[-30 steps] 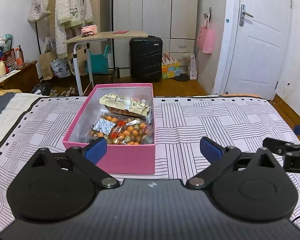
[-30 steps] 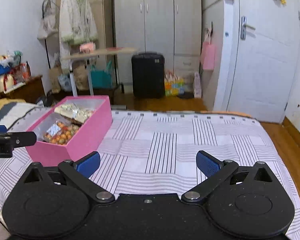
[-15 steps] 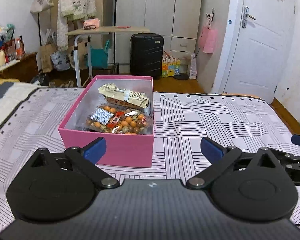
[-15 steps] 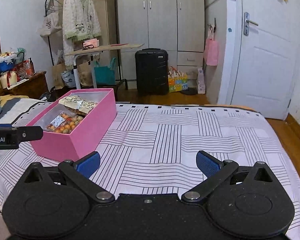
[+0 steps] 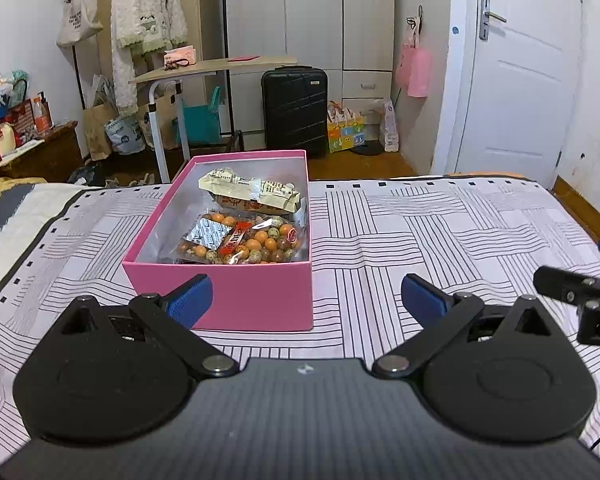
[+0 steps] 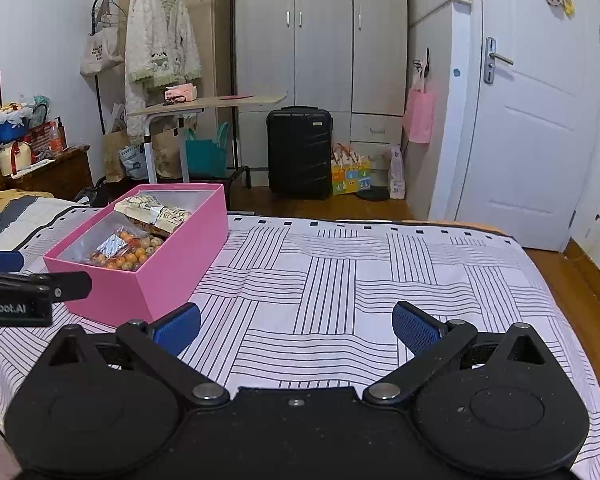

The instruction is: Organize snacks

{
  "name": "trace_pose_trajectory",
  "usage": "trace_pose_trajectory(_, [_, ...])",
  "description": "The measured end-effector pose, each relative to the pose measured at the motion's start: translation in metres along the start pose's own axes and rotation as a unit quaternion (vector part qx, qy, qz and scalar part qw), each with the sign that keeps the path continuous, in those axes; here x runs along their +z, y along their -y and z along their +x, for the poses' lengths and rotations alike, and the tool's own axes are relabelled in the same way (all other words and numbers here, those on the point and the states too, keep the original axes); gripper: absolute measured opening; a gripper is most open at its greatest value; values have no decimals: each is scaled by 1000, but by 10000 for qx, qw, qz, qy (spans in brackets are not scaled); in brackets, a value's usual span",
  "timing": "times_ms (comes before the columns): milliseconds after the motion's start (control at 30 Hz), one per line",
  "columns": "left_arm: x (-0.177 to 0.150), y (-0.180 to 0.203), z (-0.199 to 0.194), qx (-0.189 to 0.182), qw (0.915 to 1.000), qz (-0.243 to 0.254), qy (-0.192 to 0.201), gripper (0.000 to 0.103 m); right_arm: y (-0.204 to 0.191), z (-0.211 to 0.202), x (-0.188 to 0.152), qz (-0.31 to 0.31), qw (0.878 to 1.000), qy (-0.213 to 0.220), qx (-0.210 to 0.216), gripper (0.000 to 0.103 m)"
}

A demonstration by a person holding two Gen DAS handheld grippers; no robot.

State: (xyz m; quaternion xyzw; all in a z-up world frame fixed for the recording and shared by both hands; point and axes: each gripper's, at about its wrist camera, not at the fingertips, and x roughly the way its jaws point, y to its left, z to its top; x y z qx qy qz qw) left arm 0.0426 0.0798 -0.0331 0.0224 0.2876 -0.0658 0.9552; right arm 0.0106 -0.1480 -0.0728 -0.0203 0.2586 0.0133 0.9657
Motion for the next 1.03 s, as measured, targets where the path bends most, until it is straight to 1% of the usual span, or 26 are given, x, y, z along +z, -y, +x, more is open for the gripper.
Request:
trace_pose_trajectory(333, [-2,4,4,161,9997,126,-91,102,2,3,0,65,9999,-71,-37,103])
trace_pose_trajectory(667, [-3,3,4,-33,9999,-4,-154,102,4,6,-2,104,9998,-168,-55,103])
trace_pose_trajectory(833, [-3,3,5,36,9999,17,-143,102,6,8,-1,151,9996,-217,-57,103])
trace_pose_trajectory(1033, [-3,2,4,32,9999,18,-98,102,6,9,-1,136,9996,-237,-57,103])
